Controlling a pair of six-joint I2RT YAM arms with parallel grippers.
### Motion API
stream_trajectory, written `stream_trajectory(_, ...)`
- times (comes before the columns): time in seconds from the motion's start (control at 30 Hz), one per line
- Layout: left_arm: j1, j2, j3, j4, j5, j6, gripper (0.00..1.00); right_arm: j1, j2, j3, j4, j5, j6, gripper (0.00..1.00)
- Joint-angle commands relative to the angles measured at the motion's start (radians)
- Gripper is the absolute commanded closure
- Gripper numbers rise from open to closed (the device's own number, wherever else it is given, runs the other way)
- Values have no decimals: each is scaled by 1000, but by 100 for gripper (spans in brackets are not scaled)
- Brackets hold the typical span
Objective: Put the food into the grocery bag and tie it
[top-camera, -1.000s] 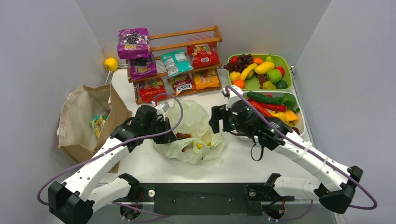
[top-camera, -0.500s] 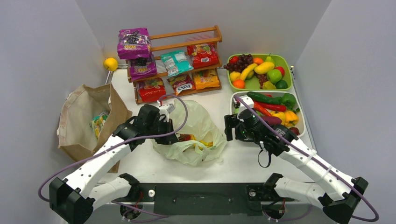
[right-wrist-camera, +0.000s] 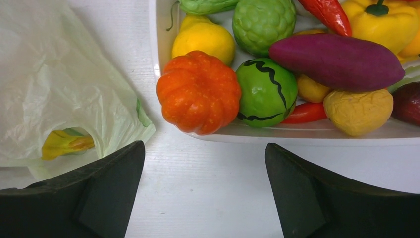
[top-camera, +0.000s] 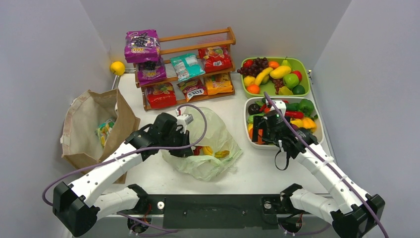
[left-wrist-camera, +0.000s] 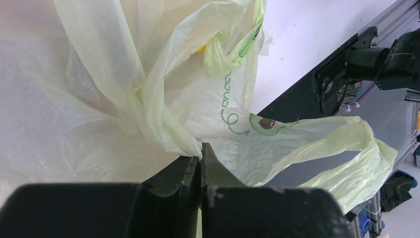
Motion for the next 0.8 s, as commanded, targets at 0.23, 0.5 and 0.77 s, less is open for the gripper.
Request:
stream_trajectory(0.23,-37,-5,11,2,-42,16,100,-88,89,-10,55,-52,41,4)
stream_trajectory(0.5,-52,-28,-32,-20,-56,17,100,-192,91,-25,94,-155,50,4)
stream_trajectory(0.77,-73,-30,-58,-25,-88,14,100,-328,36,-23,82,-52,70,4)
